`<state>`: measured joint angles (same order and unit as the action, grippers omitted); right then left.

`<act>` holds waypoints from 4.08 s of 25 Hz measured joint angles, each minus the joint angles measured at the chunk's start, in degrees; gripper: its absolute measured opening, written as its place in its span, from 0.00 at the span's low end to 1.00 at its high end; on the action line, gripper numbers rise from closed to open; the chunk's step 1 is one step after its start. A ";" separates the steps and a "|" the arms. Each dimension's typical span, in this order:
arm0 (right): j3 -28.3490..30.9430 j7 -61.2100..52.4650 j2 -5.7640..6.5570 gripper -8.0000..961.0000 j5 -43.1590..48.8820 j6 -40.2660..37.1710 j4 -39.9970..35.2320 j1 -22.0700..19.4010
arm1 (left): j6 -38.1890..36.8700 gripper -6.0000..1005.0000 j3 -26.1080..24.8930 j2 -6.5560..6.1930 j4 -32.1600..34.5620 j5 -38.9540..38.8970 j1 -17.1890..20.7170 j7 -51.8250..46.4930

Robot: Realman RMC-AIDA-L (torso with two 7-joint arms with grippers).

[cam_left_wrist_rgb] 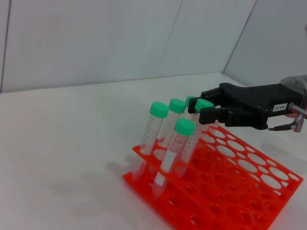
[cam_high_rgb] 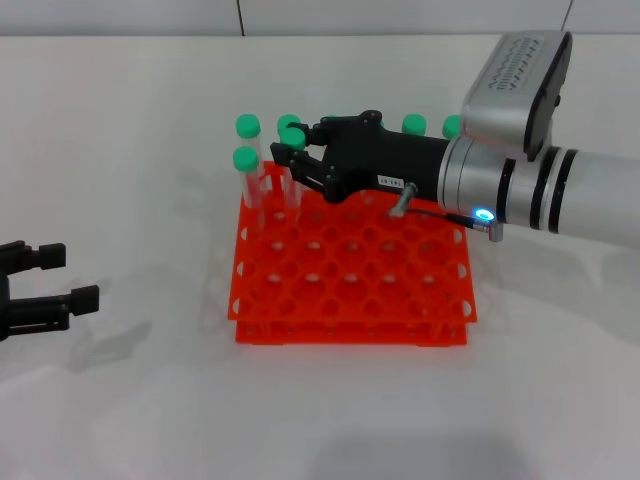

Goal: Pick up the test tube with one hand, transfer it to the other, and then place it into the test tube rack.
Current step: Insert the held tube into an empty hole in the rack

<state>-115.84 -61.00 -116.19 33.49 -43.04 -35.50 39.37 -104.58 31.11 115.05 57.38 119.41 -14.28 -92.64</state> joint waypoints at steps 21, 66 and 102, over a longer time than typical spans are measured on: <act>0.00 0.42 0.00 0.28 0.00 -0.24 0.00 -0.43 | -0.02 0.88 0.00 -0.01 -0.70 1.11 -0.77 0.00; -0.73 0.42 0.00 0.28 0.44 -0.38 -0.18 0.07 | 0.08 0.88 -0.07 0.00 -0.70 1.11 -1.31 0.00; -0.95 0.54 0.00 0.28 0.52 -3.11 -0.01 0.40 | 0.17 0.88 -0.23 -0.10 -0.70 1.17 -1.37 0.00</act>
<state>-116.78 -60.46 -116.19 34.01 -46.15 -35.51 39.76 -104.41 30.88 114.95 56.69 120.58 -15.65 -92.64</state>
